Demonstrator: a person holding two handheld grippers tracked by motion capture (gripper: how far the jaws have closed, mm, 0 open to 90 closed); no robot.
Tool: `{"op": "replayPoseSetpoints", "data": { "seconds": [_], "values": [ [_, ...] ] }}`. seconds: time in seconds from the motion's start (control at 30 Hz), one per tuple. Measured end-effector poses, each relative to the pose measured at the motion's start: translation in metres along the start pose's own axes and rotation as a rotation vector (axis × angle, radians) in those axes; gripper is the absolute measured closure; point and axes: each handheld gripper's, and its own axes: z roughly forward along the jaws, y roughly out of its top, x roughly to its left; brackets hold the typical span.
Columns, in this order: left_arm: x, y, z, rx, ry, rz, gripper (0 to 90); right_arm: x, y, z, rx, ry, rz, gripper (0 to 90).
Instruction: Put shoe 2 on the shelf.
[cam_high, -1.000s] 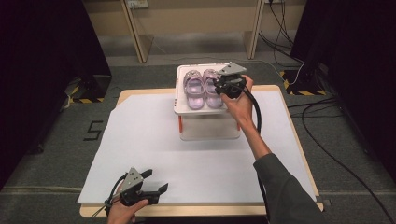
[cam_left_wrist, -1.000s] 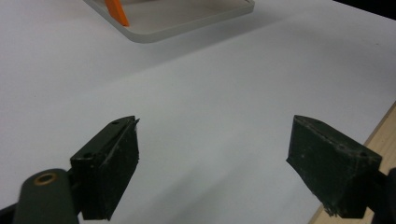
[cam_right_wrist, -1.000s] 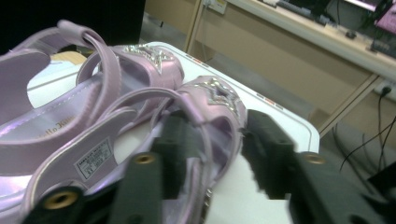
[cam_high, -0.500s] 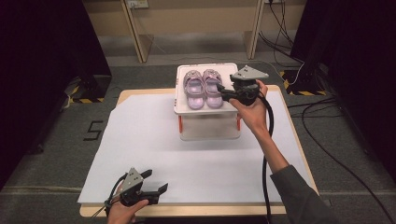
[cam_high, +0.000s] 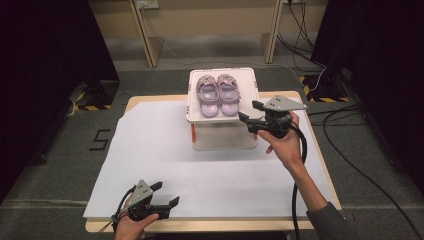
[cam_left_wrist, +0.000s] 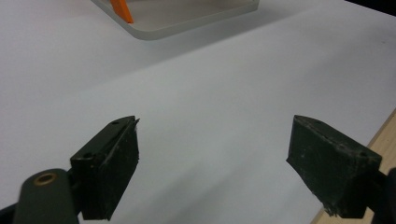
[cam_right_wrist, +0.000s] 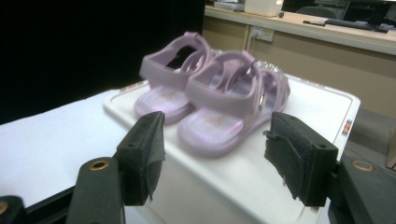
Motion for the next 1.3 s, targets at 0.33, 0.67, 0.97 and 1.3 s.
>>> {"op": "replayPoseSetpoints", "data": {
  "seconds": [0.33,0.67,0.97,1.3],
  "values": [
    [0.001,0.000,0.000,0.003,0.004,-0.002,16.0,0.014,-0.038,-0.014,-0.020,0.031,0.025,35.6],
    [0.000,0.001,-0.001,0.001,0.008,0.002,16.0,0.024,-0.071,-0.016,0.029,0.070,0.057,34.8],
    [0.000,0.000,-0.001,0.002,0.009,0.007,16.0,0.042,-0.095,-0.008,0.070,0.114,0.034,33.6],
    [0.001,-0.001,-0.004,0.001,0.023,0.022,16.0,0.057,-0.121,-0.008,0.157,0.149,0.004,32.1]
  ]
}}
